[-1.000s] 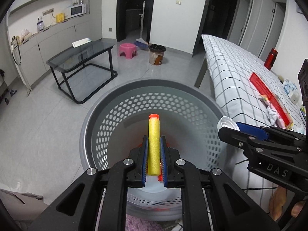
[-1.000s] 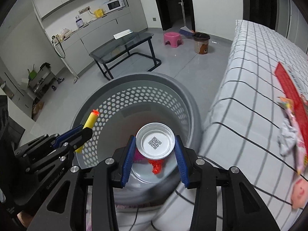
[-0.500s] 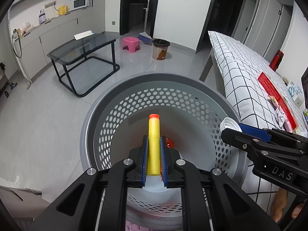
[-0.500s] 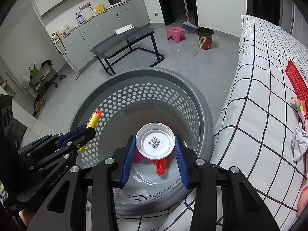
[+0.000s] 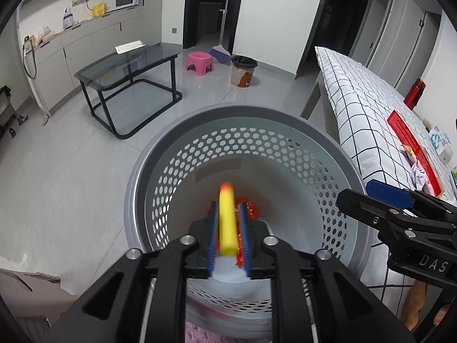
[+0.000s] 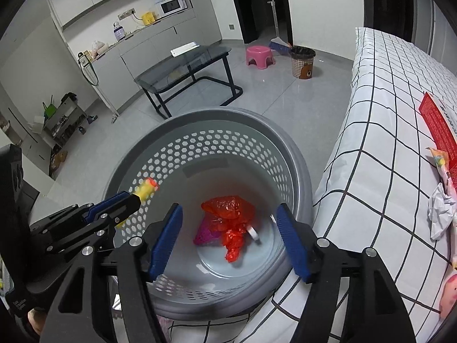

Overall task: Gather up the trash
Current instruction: 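Carry cap and dart over the basket and open both tools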

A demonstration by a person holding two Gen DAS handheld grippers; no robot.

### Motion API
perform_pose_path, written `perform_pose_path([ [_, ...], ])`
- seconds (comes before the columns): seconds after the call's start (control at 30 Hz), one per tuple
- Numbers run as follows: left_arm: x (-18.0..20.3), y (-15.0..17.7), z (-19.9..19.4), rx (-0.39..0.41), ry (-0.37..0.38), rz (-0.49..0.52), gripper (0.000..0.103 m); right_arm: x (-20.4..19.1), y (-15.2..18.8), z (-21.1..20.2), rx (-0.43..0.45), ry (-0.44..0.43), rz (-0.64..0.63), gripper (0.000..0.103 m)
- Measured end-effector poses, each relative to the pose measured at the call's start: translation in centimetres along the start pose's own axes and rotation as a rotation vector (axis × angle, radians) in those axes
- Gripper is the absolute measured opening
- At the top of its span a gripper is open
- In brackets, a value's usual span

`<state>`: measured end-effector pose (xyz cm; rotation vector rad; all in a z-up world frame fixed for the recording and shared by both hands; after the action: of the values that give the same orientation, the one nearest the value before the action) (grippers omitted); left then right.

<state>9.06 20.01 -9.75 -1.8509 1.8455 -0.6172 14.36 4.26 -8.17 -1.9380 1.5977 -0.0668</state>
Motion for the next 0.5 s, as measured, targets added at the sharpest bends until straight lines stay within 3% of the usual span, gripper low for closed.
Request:
perform_pose_path([
  [0.1, -0.13, 0.1, -0.22, 0.006, -0.009, -0.01, 0.04, 0.09, -0.03, 0.01, 0.002, 0.0, 0.0, 0.066],
  [0.5, -0.55, 0.39, -0.8, 0.012, -0.026, -0.024, 0.052, 0.36, -0.33, 0.04, 0.006, -0.009, 0.013, 0.066],
])
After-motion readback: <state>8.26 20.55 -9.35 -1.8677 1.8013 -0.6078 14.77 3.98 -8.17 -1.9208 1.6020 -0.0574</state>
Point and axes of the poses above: each gripper's, at about its wrist camera, not at the fingertips, and z roughly the way its jaws point, x to its right, y to its underside, the point moved 2 cm from there along z, roughly the way its jaws point, and after that the axes turned 12 degrees about z, right-handed, at the moved point
